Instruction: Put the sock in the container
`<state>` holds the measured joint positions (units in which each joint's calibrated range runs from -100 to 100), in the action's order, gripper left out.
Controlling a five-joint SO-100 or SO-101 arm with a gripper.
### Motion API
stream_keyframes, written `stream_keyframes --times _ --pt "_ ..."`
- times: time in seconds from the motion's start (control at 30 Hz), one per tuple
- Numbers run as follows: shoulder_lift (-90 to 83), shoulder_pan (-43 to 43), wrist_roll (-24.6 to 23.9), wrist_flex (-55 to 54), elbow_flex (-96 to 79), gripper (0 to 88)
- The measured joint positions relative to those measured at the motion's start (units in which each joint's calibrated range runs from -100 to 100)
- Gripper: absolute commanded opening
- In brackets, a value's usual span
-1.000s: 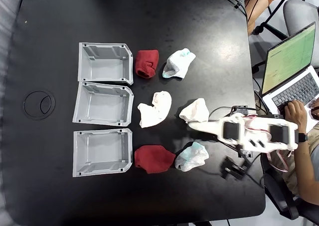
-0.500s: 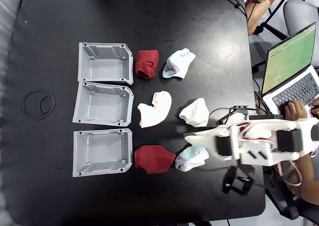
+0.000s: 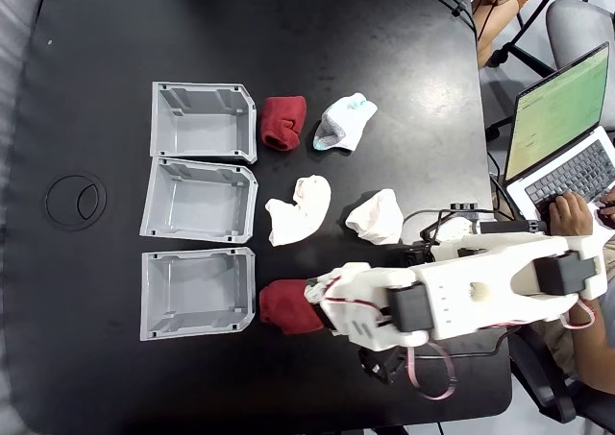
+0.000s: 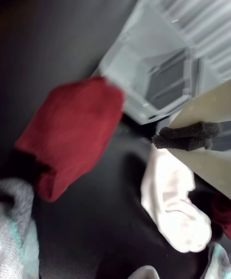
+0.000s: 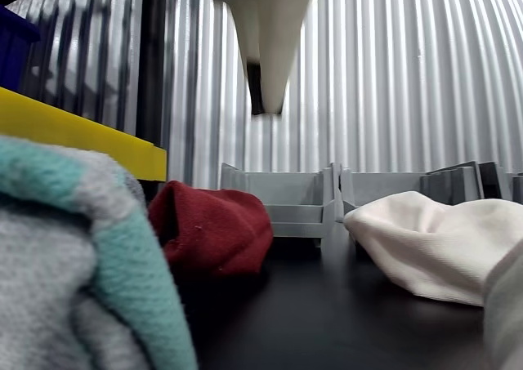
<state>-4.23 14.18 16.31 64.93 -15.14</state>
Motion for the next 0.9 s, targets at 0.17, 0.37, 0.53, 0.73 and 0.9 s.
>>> stream_keyframes --times 0.17,0.37,0.53,0.73,0.9 --pt "4.0 6.1 1.5 0.1 0.7 1.4" --pt "7.5 9.0 2.2 0.1 1.1 1.7" --pt "10.3 8.3 3.3 0.0 2.0 1.7" --pt "10.6 8.5 3.8 0.0 3.2 3.2" --pt "11.1 8.1 3.8 0.0 3.2 15.3"
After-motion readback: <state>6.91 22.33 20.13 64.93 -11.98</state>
